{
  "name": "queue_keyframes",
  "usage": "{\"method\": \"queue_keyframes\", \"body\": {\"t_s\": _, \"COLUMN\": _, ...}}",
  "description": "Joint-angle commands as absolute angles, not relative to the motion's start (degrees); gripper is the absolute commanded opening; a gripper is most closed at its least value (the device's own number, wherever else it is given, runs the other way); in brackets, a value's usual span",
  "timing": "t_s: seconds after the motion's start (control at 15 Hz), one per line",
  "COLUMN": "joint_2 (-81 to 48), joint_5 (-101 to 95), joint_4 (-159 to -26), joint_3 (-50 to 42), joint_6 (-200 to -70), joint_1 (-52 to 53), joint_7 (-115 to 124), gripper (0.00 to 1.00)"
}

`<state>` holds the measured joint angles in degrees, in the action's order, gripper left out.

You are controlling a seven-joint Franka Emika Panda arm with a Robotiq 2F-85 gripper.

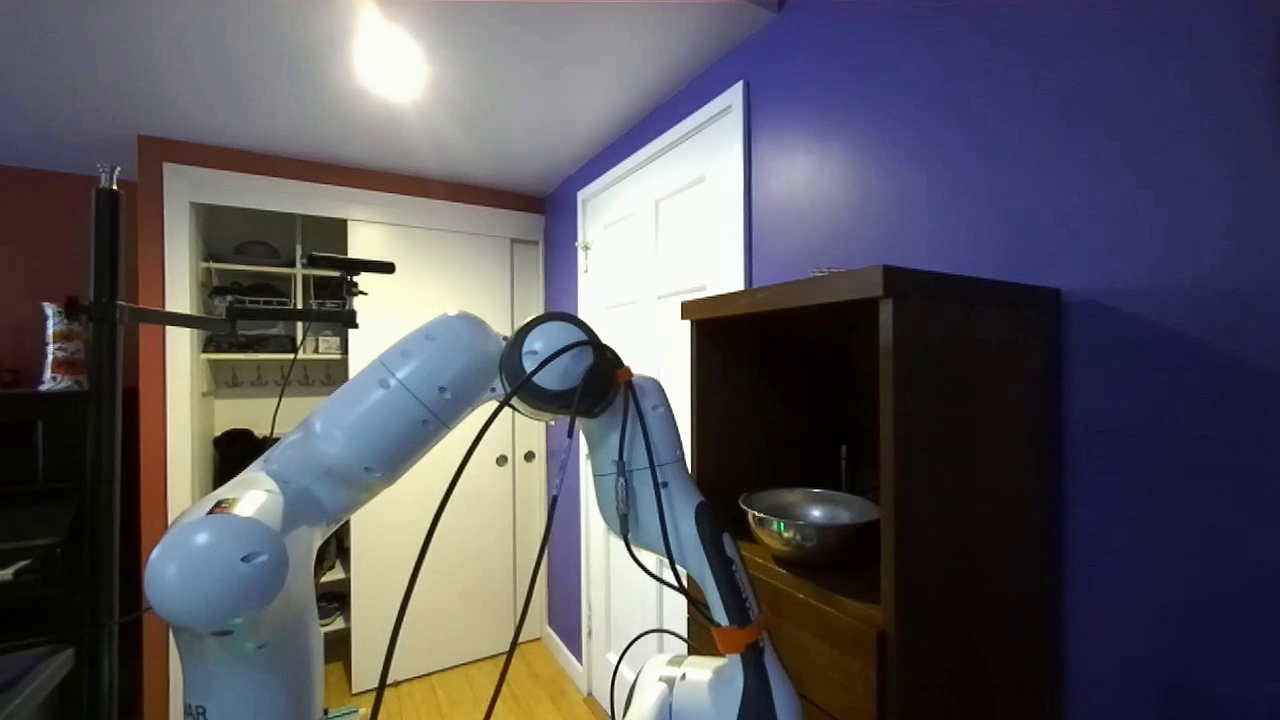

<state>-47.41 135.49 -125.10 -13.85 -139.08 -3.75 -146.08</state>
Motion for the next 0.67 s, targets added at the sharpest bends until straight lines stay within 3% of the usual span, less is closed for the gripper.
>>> {"method": "queue_keyframes", "body": {"t_s": 0.0, "joint_2": -48.61, "joint_5": 136.16, "joint_4": -125.20, "joint_3": -15.91, "joint_6": -137.77, "joint_1": -1.02, "joint_7": -145.79, "gripper": 1.00}}
{"method": "queue_keyframes", "body": {"t_s": 0.6, "joint_2": -51.26, "joint_5": 137.50, "joint_4": -124.11, "joint_3": -15.81, "joint_6": -136.68, "joint_1": 0.48, "joint_7": -146.65, "gripper": 1.00}}
